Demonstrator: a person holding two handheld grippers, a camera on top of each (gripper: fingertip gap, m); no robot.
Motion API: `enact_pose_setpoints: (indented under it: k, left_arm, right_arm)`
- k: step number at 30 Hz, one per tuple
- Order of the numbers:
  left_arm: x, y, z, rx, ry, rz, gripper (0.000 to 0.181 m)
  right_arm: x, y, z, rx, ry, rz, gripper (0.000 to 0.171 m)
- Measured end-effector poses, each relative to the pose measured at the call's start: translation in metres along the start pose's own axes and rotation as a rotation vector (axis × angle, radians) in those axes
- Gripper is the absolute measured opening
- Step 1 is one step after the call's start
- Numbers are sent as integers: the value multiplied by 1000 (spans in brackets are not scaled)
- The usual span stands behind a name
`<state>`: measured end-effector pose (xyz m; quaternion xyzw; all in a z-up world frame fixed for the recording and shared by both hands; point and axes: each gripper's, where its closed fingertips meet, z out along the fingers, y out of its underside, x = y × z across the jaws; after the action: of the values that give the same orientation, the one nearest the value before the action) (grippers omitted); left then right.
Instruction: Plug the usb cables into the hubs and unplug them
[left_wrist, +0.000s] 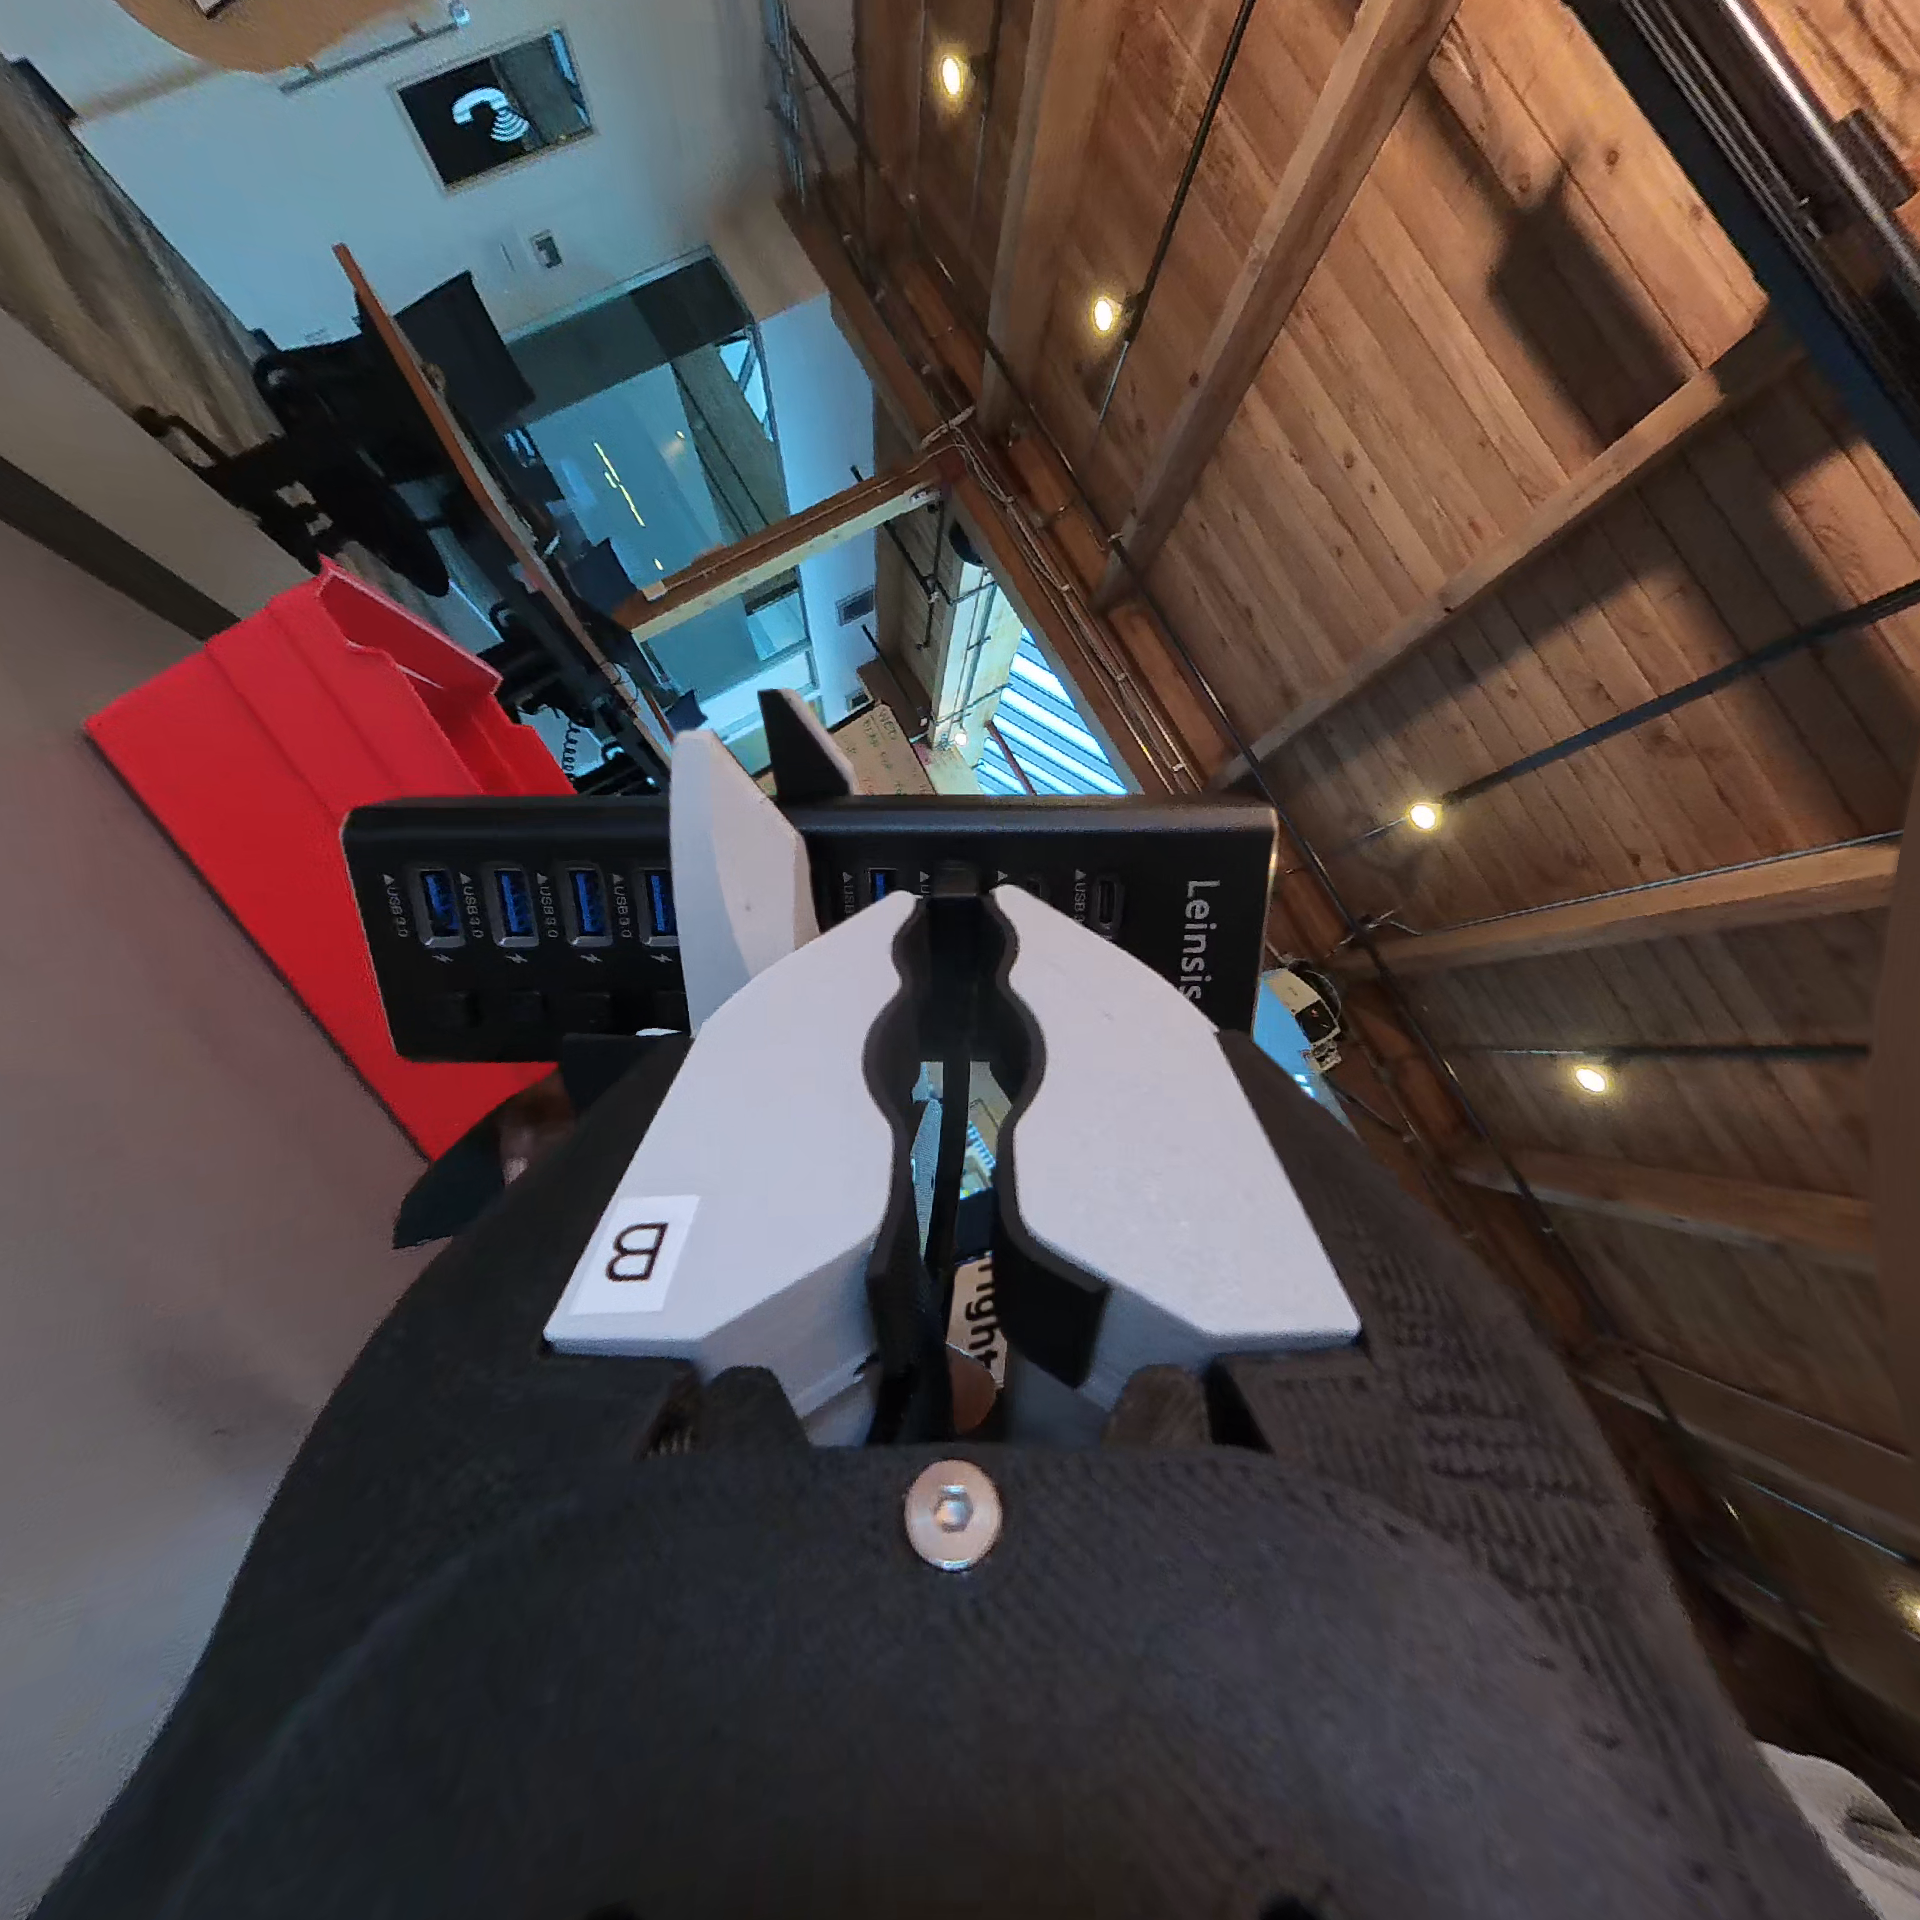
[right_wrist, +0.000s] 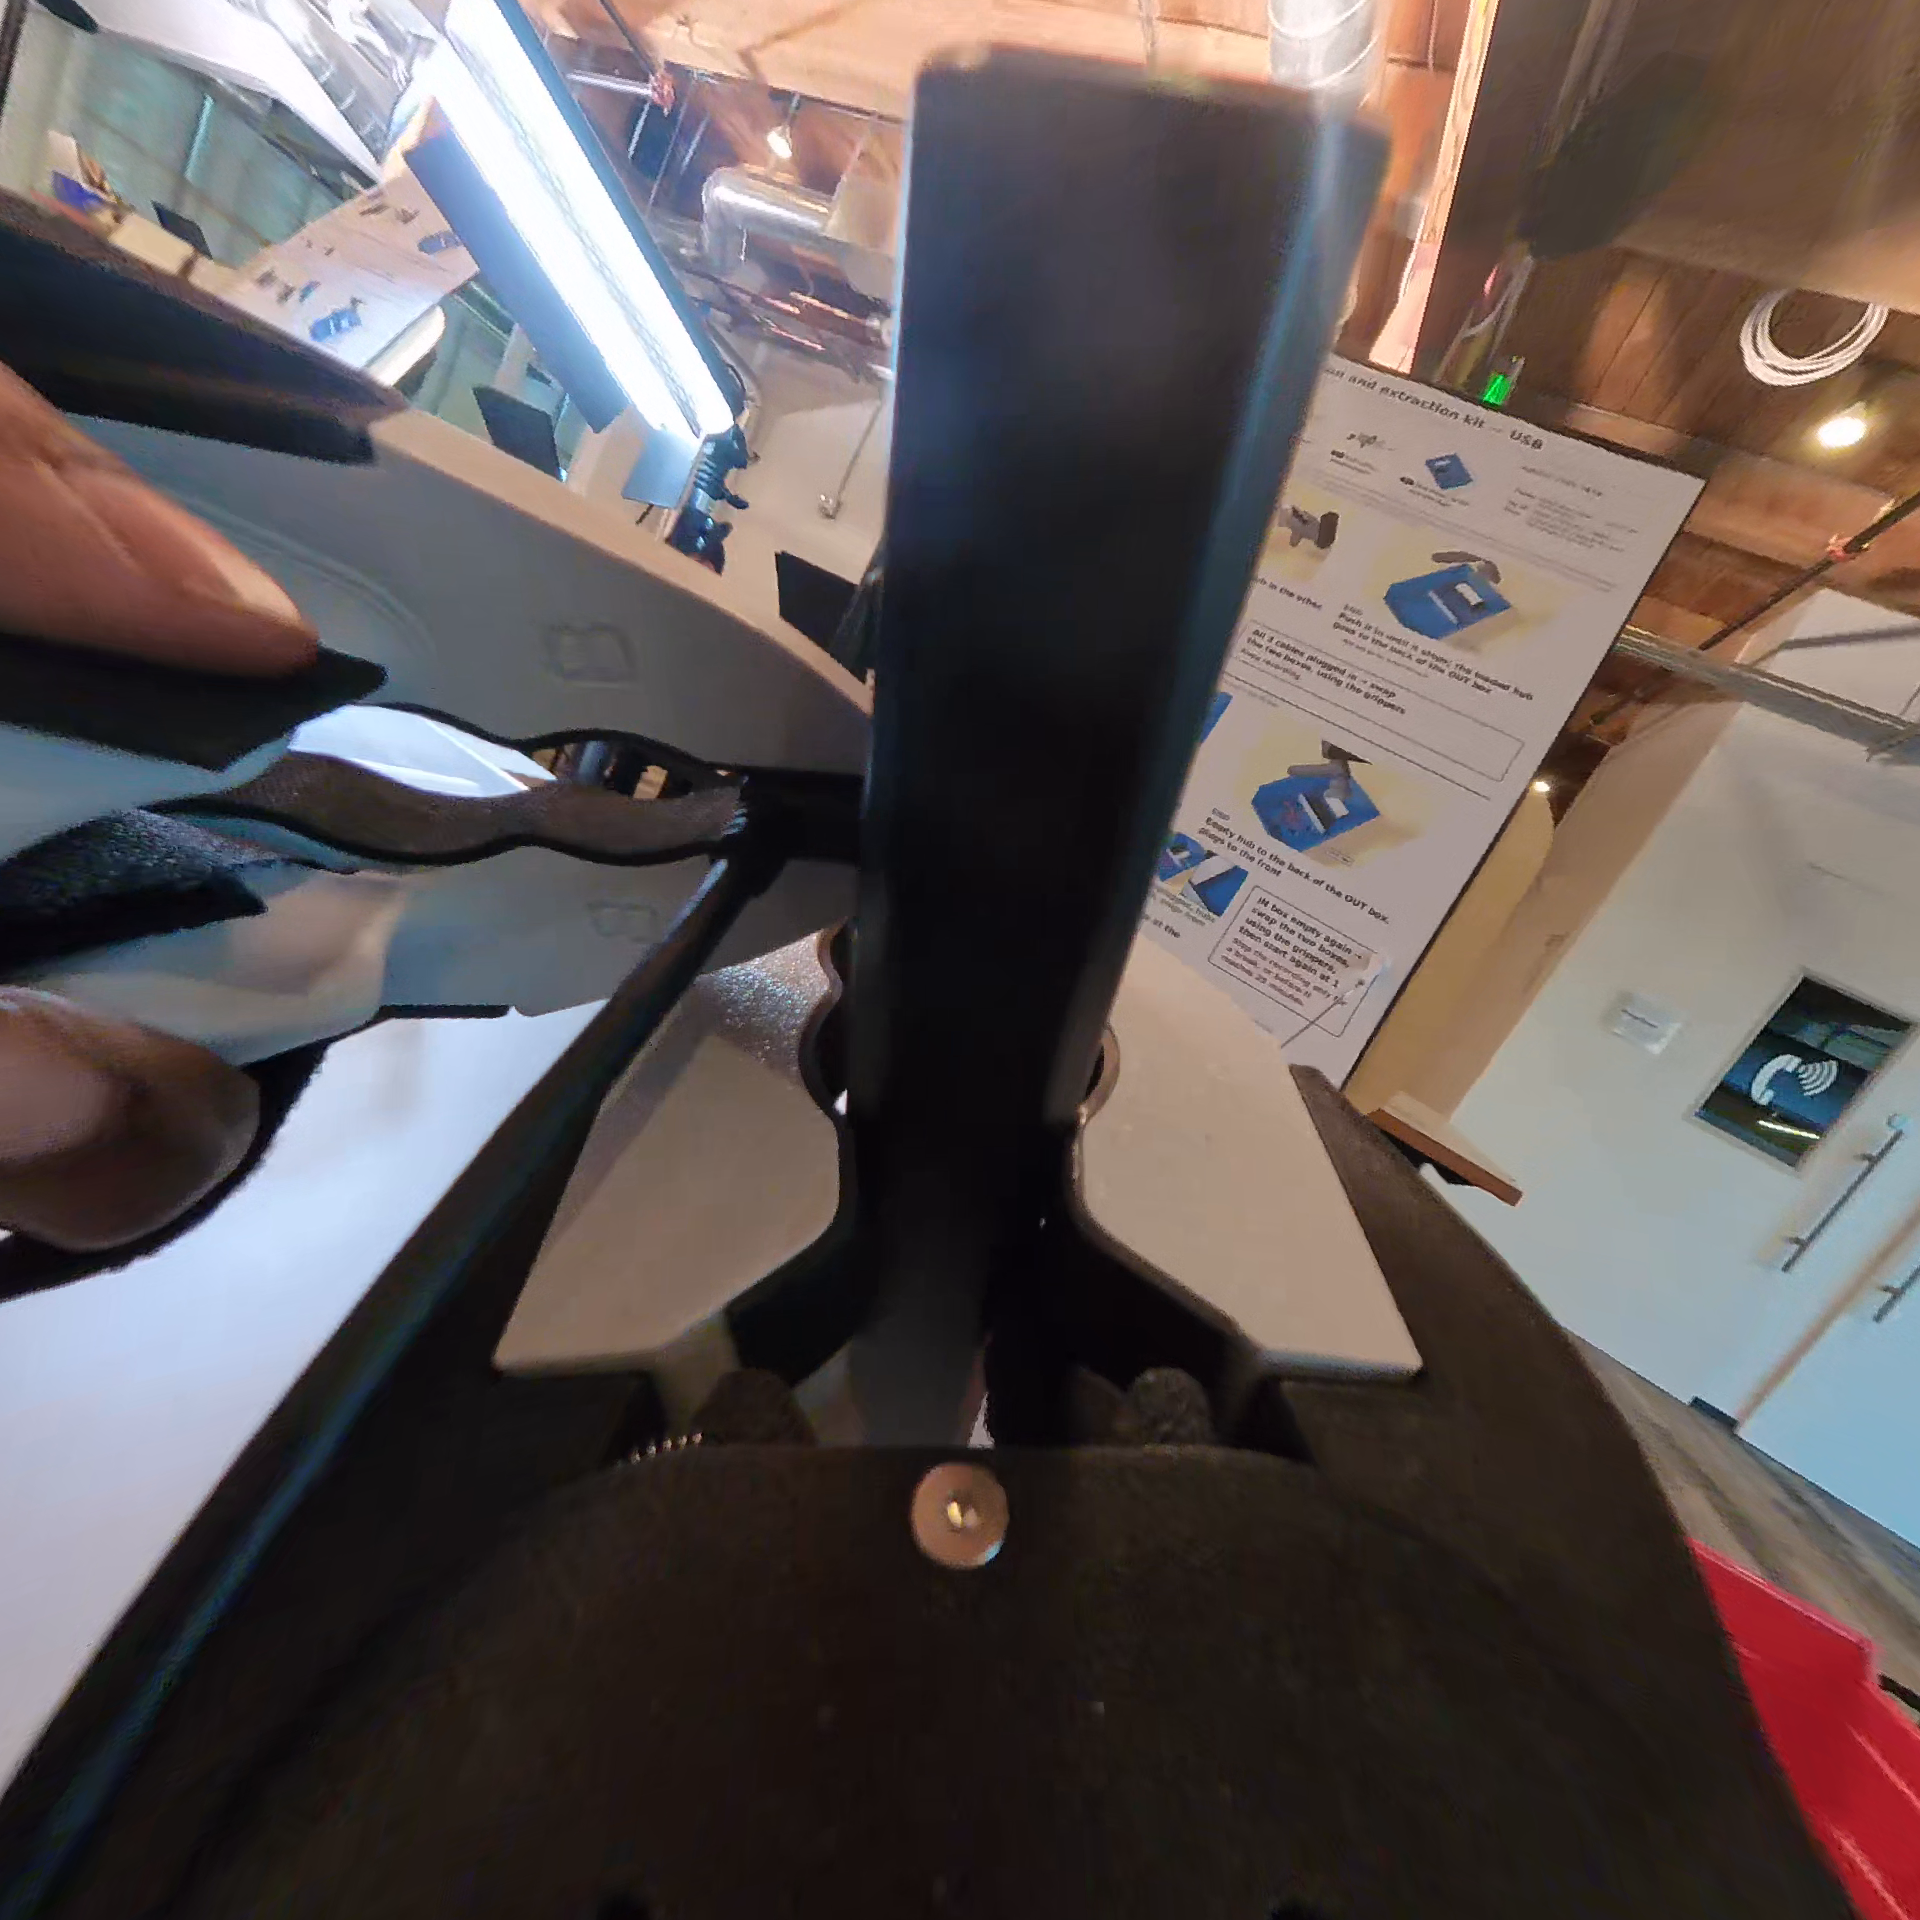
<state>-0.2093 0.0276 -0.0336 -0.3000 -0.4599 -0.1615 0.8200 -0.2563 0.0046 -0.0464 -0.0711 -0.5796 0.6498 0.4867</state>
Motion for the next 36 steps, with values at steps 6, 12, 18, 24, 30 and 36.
enact_pose_setpoints:
  k: [6, 12, 18, 24, 30, 36]
  left_arm:
    - [-11, -1, 6, -5, -49, 45, 9]
    - [-2, 4, 6, -118, -33, 160, 29]
    - [-5, -2, -4, -104, -56, 206, 15]
    - [-7, -2, -6, -142, -44, 153, 8]
    - [-11, -1, -9, -166, -65, 146, 20]
    - [-6, 4, -10, -186, -39, 188, 9]
  right_arm:
    - [2, 14, 2, -34, -10, 112, 38]
    - [5, 14, 0, -20, -18, 177, 38]
    - [5, 14, -1, -6, -18, 192, 39]
    - [5, 12, -2, 6, -10, 172, 38]
    - [3, 11, -2, 14, 5, 148, 39]
    - [-5, 6, -3, 26, -34, 91, 38]
